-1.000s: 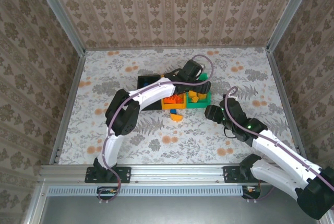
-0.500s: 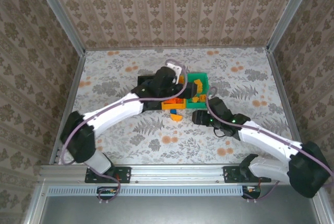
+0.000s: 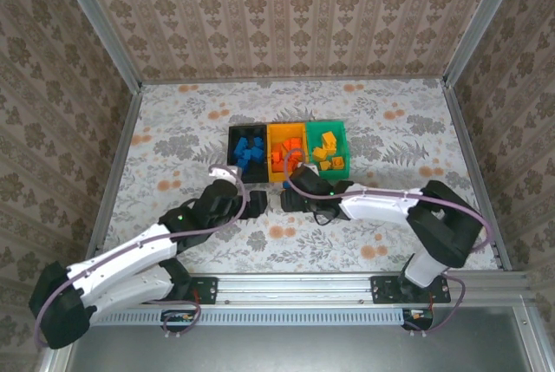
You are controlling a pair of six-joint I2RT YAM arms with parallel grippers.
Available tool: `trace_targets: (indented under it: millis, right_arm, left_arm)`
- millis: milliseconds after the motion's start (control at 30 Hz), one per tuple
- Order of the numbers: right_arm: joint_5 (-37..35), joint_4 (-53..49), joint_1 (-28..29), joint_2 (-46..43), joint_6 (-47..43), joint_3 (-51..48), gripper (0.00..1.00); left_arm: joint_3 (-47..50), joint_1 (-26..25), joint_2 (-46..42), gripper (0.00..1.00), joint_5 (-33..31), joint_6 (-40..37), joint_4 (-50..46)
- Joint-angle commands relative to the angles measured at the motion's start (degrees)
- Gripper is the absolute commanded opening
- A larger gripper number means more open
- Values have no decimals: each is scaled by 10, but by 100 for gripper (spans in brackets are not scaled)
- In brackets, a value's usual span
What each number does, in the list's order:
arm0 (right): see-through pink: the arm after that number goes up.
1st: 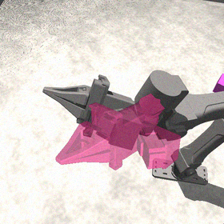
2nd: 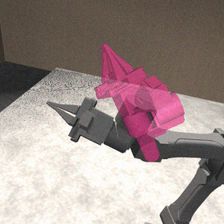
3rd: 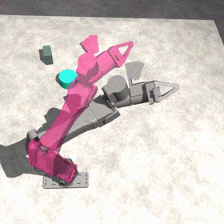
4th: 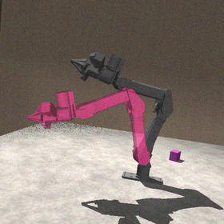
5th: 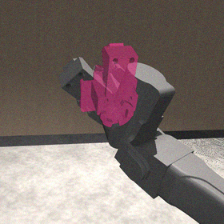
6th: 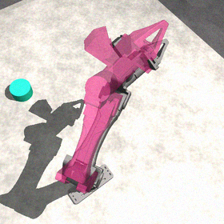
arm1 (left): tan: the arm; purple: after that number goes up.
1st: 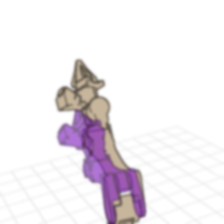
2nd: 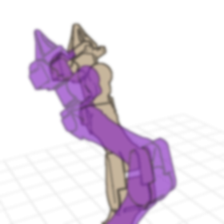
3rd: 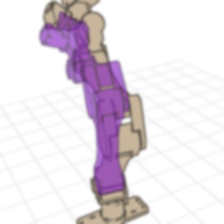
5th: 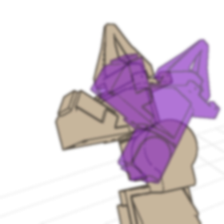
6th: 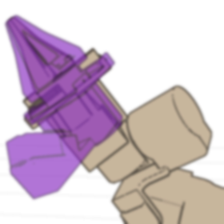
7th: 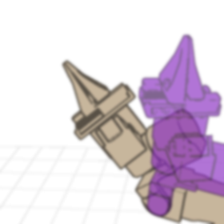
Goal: Sort the legos into containers by color
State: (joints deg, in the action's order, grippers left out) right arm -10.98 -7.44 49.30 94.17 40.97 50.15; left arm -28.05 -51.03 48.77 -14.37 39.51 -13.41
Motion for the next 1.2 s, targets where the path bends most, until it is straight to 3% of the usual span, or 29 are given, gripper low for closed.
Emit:
trace_targets:
  millis: [0,300,700,900,1067,1167]
  right_arm:
    - [-60,-17,2,36,12,42,78]
    - [-28,-53,1,76,-75,95,74]
    - [36,-98,4,112,-86,121,43]
    - [60,-92,16,74,-91,108,56]
    - [26,-97,13,52,-93,107,70]
    - [30,-99,11,72,-95,119,71]
  left_arm:
    - [20,-1,-41,100,-27,37,-33]
    - [55,5,-95,100,-32,50,-60]
    - [63,16,-111,100,-31,55,-74]
    - [70,20,-124,100,-29,58,-76]
    - [73,25,-133,100,-28,59,-78]
    - [74,28,-134,100,-27,60,-80]
